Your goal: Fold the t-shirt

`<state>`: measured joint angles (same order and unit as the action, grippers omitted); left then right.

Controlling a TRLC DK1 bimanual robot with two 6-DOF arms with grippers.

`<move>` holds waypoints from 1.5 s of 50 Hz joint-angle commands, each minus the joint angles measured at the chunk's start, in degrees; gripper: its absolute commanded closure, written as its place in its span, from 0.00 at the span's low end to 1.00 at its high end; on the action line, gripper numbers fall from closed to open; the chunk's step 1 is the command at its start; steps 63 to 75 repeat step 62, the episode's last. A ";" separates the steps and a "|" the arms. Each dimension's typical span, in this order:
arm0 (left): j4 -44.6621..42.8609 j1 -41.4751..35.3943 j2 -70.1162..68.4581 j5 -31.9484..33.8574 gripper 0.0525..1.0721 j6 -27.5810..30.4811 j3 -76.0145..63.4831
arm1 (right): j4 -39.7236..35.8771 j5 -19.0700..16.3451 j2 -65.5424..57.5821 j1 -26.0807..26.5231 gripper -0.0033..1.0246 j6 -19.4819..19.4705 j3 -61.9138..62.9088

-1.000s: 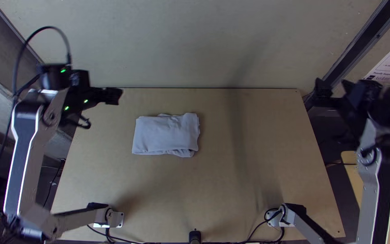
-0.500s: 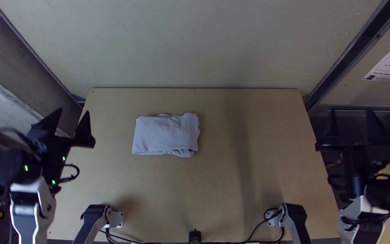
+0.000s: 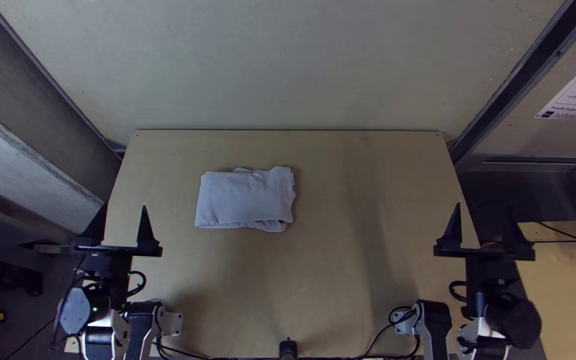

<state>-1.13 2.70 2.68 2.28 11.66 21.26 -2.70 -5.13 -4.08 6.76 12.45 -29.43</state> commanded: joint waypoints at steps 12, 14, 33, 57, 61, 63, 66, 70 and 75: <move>-5.11 0.73 -2.94 -0.35 0.04 1.17 -13.43 | 7.80 0.38 4.43 -0.79 0.04 -1.99 19.59; -5.11 0.73 -2.94 -0.35 0.04 1.61 -16.07 | 9.99 0.38 4.43 -0.70 0.04 -1.90 22.84; 1.57 0.82 -2.68 -0.44 0.04 -2.17 -21.08 | 2.61 2.84 4.25 -0.52 0.04 -7.09 28.99; 1.57 0.73 -2.68 -0.44 0.04 -2.17 -21.08 | 2.61 2.84 4.25 -0.61 0.04 -7.09 28.99; 1.57 0.73 -2.68 -0.44 0.04 -2.08 -21.08 | 2.61 2.84 4.25 -0.61 0.04 -7.09 28.99; 1.57 0.73 -2.68 -0.44 0.04 -2.08 -21.08 | 2.61 2.84 4.25 -0.61 0.04 -7.09 28.99; 1.57 0.73 -2.68 -0.44 0.04 -2.08 -21.08 | 2.61 2.84 4.25 -0.61 0.04 -7.09 28.99; 1.57 0.73 -2.68 -0.44 0.04 -2.08 -21.08 | 2.61 2.84 4.25 -0.61 0.04 -7.09 28.99; 1.57 0.73 -2.68 -0.44 0.04 -2.08 -21.08 | 2.61 2.84 4.25 -0.61 0.04 -7.09 28.99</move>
